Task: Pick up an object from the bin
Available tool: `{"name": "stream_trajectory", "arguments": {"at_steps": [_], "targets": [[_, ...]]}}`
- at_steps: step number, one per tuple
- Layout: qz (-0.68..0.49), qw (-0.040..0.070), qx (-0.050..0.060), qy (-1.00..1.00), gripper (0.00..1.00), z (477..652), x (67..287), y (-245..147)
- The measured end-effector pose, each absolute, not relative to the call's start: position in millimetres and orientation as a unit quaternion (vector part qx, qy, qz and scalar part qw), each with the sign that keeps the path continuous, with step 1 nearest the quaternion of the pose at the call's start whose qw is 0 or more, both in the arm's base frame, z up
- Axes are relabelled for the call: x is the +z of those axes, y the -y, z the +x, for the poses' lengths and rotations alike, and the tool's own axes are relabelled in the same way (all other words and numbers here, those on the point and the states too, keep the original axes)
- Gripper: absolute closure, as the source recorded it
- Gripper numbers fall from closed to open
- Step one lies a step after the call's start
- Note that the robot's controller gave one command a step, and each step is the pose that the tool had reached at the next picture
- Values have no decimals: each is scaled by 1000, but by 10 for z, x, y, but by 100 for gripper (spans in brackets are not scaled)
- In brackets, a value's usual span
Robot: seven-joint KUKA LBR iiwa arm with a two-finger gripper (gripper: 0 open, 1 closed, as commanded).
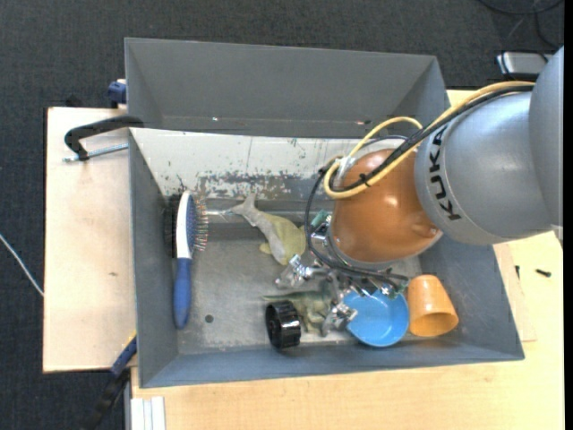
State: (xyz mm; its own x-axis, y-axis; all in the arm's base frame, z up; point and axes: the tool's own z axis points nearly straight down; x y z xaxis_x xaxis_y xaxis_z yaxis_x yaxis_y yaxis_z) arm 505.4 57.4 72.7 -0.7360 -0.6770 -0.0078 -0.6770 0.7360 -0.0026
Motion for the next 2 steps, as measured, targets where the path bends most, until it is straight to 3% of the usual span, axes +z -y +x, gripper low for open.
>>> {"name": "stream_trajectory", "arguments": {"at_steps": [1, 2], "targets": [[-364, 7, 0, -931, 100, 5072, 750, -582], [-400, 7, -2, -917, 100, 5182, 2078, -429]]}}
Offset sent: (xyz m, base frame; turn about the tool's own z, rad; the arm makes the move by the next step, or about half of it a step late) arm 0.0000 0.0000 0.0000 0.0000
